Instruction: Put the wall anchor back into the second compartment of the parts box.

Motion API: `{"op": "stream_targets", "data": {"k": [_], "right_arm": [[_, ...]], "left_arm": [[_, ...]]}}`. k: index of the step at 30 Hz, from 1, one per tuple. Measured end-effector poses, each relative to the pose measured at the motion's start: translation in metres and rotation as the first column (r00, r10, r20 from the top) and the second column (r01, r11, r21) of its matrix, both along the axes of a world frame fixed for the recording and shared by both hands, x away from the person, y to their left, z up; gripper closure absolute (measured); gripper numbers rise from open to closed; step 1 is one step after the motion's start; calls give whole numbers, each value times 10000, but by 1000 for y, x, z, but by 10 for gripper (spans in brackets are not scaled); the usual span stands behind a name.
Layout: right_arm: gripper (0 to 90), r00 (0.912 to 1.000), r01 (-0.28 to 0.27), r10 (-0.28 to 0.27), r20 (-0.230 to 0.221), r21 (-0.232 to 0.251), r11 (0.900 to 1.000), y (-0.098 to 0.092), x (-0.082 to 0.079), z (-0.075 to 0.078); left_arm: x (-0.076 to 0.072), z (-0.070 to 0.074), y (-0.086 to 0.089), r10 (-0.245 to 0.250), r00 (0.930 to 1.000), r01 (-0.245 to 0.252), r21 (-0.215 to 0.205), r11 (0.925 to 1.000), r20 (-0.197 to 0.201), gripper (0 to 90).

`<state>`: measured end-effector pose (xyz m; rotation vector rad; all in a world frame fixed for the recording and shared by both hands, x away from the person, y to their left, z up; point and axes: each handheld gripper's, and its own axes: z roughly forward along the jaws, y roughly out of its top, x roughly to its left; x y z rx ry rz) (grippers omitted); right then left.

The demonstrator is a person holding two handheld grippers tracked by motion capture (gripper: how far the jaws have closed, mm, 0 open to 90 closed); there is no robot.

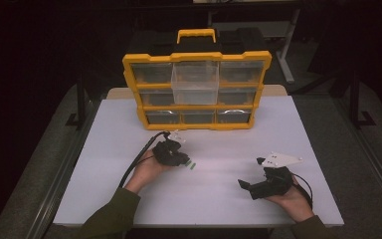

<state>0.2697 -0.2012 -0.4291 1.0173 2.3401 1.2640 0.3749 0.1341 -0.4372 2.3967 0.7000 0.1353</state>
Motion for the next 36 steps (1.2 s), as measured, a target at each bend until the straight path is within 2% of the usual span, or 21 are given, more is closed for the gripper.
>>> {"op": "stream_targets", "data": {"k": [9,10,12,13,17,21,23,25,26,27,28,31,32,35,36], "right_arm": [[0,10000,-2,2,-46,-12,10000,0,0,0],[0,10000,-18,18,-18,-20,10000,0,0,0],[0,10000,-33,33,-22,1,10000,-1,0,-1],[0,10000,-11,11,-24,7,10000,-1,0,-1],[0,9999,42,-42,-115,-7,10000,-1,0,-2],[0,10000,27,-27,-62,33,10000,-2,-1,-3],[0,9999,55,-55,-88,-2,10000,-3,-1,-4],[0,9998,103,-103,-151,-21,9999,-4,-2,-6],[0,9997,143,-144,-174,-56,9999,-4,-2,-6],[0,9998,146,-147,-145,-68,9999,-5,-2,-7],[0,9997,169,-170,-171,-58,9998,-5,-2,-7],[0,9995,207,-208,-225,-44,9998,-5,-2,-8],[0,9995,204,-205,-220,-61,9998,-5,-2,-8],[0,9997,147,-149,-194,-125,9998,-4,-2,-9],[0,9997,145,-148,-176,-151,9998,-4,-2,-9]], "left_arm": [[-1,0,0,41,10000,-41,25,10000,47,840],[1,1,2,-219,9997,216,304,9993,69,841],[0,0,1,-28,10000,28,64,10000,49,842],[1,1,2,-165,9999,164,193,9997,14,842],[1,2,5,-251,9997,252,218,9994,-70,842],[0,6,8,-338,9993,338,5,9994,-143,841],[-2,7,9,-181,9996,174,-310,9994,-239,841],[-1,11,13,-484,9985,479,-194,9987,-263,841],[-2,12,13,-329,9989,315,-415,9986,-344,841],[-1,15,17,-569,9979,562,-204,9982,-320,841],[-3,15,17,-389,9986,374,-436,9983,-348,842],[-2,22,24,-740,9967,738,-71,9972,-336,841],[-3,23,24,-570,9977,560,-272,9981,-376,841],[-4,27,29,-683,9968,671,-293,9973,-422,841],[-5,28,30,-477,9974,450,-498,9977,-542,840]]}}
